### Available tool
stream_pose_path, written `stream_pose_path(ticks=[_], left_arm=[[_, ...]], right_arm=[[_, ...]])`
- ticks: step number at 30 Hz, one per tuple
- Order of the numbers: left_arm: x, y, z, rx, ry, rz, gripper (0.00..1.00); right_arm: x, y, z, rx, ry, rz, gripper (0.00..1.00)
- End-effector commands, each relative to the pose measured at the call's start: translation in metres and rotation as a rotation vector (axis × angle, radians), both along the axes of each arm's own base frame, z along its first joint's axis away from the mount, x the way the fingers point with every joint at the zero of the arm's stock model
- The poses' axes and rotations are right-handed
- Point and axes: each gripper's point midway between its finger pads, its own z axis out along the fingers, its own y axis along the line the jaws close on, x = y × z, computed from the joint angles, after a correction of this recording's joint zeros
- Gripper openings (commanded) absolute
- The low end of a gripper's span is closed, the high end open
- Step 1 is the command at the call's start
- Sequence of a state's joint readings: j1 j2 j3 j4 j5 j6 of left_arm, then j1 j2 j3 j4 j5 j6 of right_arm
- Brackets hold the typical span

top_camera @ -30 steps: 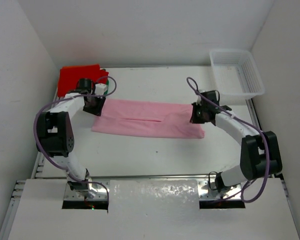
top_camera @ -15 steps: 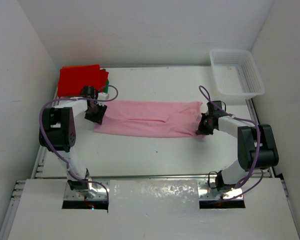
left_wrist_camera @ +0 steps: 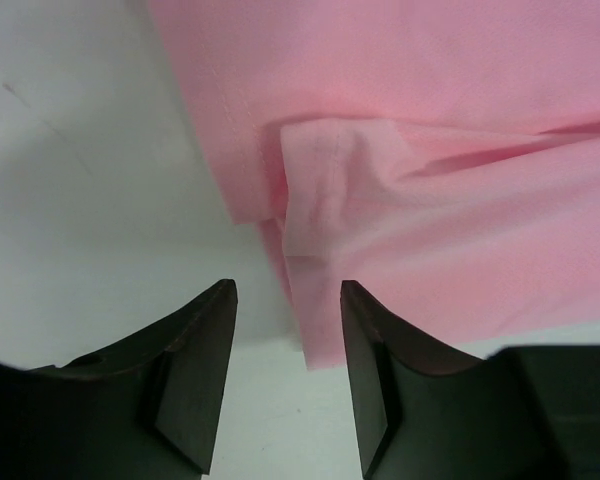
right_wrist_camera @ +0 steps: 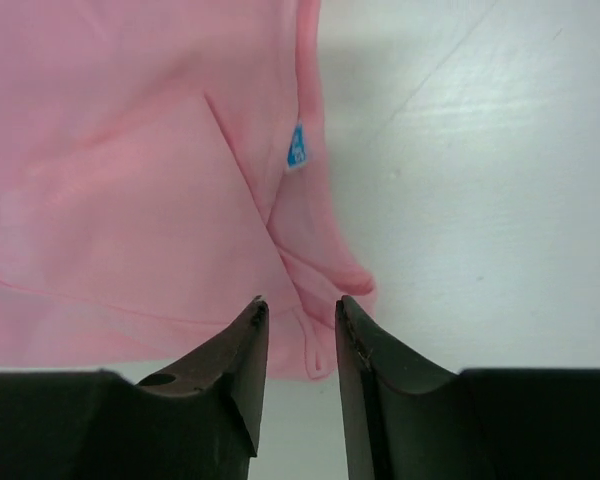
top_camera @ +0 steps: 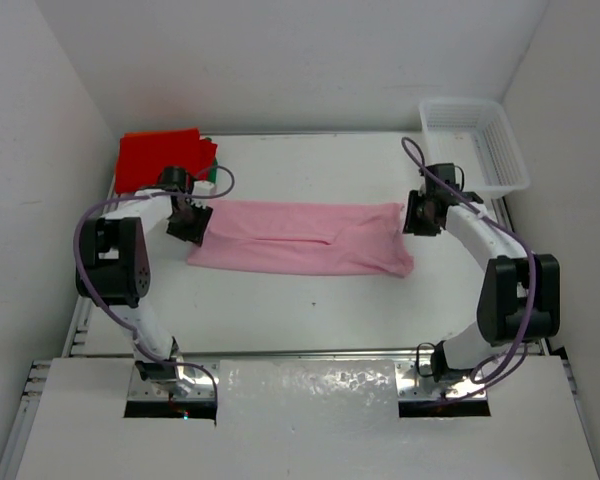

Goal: Fold and stack the t-shirts
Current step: Rotate the tshirt 90 degrees

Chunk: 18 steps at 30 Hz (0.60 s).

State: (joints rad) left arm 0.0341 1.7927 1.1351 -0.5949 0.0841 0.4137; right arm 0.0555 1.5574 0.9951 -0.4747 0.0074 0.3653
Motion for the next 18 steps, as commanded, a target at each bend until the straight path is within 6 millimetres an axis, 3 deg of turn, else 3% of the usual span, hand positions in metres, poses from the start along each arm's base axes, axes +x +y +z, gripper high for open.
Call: stream_pose_path(ticks=[1, 3, 6, 7, 9, 11, 15, 18], left_arm=[[0.029, -0.006, 0.064, -0.052, -0.151, -0.018, 0.45], [0.044, -0.01, 0.083, -0.073, -0.199, -0.031, 0.47], [0.068, -0.006, 0.096, -0.057, -0.243, -0.023, 0.49], [0.075, -0.005, 0.088, -0.054, -0.227, -0.019, 0.49], [0.094, -0.003, 0.092, -0.048, -0.259, -0.005, 0.5], [0.106, -0.005, 0.079, -0.053, -0.241, 0.0, 0.51], [0.132, -0.031, 0.074, -0.042, -0.268, -0.051, 0.54], [0.146, -0.028, 0.07, 0.026, -0.297, -0.033, 0.55]], right_arm=[[-0.006, -0.014, 0.032, -0.061, -0.008, 0.018, 0.33], [-0.017, -0.009, 0.027, -0.03, 0.027, 0.012, 0.35], [-0.033, -0.007, 0.015, -0.007, 0.055, -0.001, 0.39], [-0.037, -0.006, 0.011, -0.001, 0.063, -0.013, 0.4], [-0.043, -0.008, 0.002, 0.006, 0.068, -0.032, 0.42], [-0.05, -0.005, -0.011, 0.034, 0.102, -0.034, 0.43], [-0.053, -0.002, -0.033, 0.084, 0.151, -0.05, 0.43], [-0.052, 0.0, -0.048, 0.1, 0.164, -0.059, 0.43]])
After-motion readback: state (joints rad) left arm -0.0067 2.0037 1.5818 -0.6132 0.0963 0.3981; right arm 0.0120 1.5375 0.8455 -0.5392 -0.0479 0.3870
